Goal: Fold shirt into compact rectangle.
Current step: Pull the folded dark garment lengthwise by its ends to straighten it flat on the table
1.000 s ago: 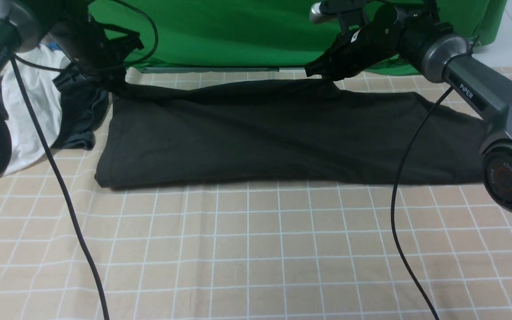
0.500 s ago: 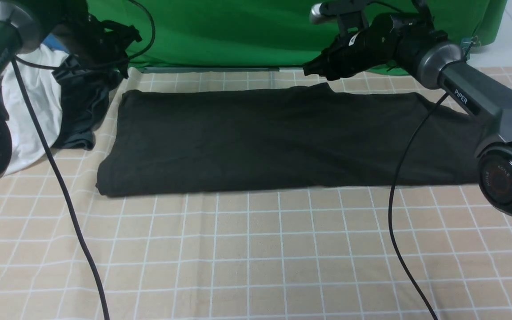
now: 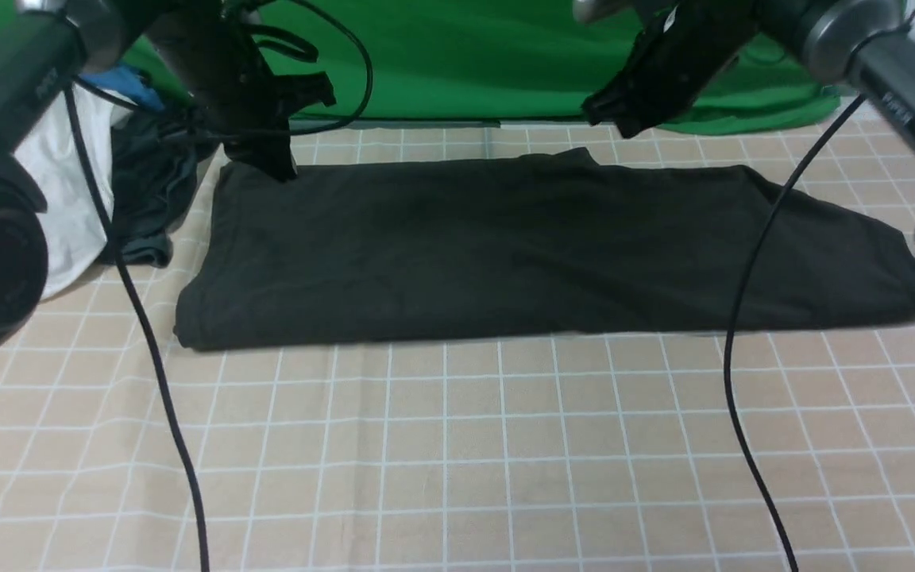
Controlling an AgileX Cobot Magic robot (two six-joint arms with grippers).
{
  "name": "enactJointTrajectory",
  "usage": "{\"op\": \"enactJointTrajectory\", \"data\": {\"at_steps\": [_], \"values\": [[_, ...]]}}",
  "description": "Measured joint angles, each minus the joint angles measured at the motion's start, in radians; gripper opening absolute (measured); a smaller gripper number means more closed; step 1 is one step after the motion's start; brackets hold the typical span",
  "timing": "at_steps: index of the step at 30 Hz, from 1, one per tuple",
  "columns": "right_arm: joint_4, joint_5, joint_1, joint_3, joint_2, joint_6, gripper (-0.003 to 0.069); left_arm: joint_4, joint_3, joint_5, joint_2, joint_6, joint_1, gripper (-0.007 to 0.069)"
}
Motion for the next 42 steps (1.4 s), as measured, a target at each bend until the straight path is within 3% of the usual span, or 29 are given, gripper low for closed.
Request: {"op": "enactJointTrajectory", "data": {"at_steps": [4, 7, 8, 12, 18, 21, 25, 26, 27, 29, 30, 33, 37, 39, 40, 42], "values": [[0.0, 0.057, -0.031, 0.029, -0.058, 0.012, 0.0038, 0.037, 0.143, -0.002, -0.108, 0.0, 0.0, 0.0013], [0.002, 0.063, -0.068, 0.174, -0.161, 0.02, 0.0038, 0.125, 0.458, -0.042, -0.294, -0.047, 0.003, 0.0013], [0.002, 0.064, -0.07, 0.197, -0.169, 0.02, 0.0038, 0.127, 0.458, -0.05, -0.304, -0.05, 0.004, 0.0013], [0.006, 0.071, -0.089, 0.495, -0.344, 0.022, 0.0038, 0.065, 0.793, -0.223, -0.491, -0.09, 0.046, 0.0013], [0.023, 0.001, -0.089, 0.793, -0.523, 0.022, 0.0038, 0.035, 0.925, -0.408, -0.532, -0.056, 0.065, 0.0027], [0.038, -0.043, -0.09, 0.858, -0.571, 0.022, 0.0038, 0.036, 0.926, -0.457, -0.516, -0.049, 0.065, 0.009], [0.048, -0.068, -0.09, 0.894, -0.61, 0.021, 0.0038, 0.052, 0.927, -0.512, -0.454, -0.039, 0.065, 0.0309], [0.048, -0.069, -0.09, 0.896, -0.61, 0.021, 0.0038, 0.053, 0.927, -0.514, -0.451, -0.039, 0.065, 0.0309], [0.05, -0.069, -0.09, 0.897, -0.615, 0.021, 0.0038, 0.062, 0.927, -0.525, -0.424, -0.037, 0.065, 0.0419], [0.05, -0.069, -0.09, 0.898, -0.615, 0.021, 0.0038, 0.065, 0.928, -0.53, -0.408, -0.037, 0.065, 0.047], [0.05, -0.068, -0.091, 0.898, -0.615, 0.021, 0.0038, 0.069, 0.928, -0.539, -0.39, -0.037, 0.065, 0.054], [0.05, -0.067, -0.091, 0.898, -0.615, 0.021, 0.0038, 0.069, 0.928, -0.554, -0.367, -0.037, 0.066, 0.0608], [0.05, -0.052, -0.091, 0.899, -0.615, 0.022, 0.0038, 0.064, 0.926, -0.567, -0.347, -0.037, 0.067, 0.0589], [0.049, -0.043, -0.091, 0.899, -0.615, 0.022, 0.0038, 0.055, 0.924, -0.574, -0.339, -0.036, 0.065, 0.0489], [0.049, -0.042, -0.091, 0.899, -0.615, 0.022, 0.0038, 0.054, 0.924, -0.575, -0.339, -0.035, 0.065, 0.0479], [0.039, -0.04, -0.098, 0.899, -0.615, 0.024, 0.0038, 0.043, 0.916, -0.578, -0.337, -0.033, 0.061, 0.0307]]}}
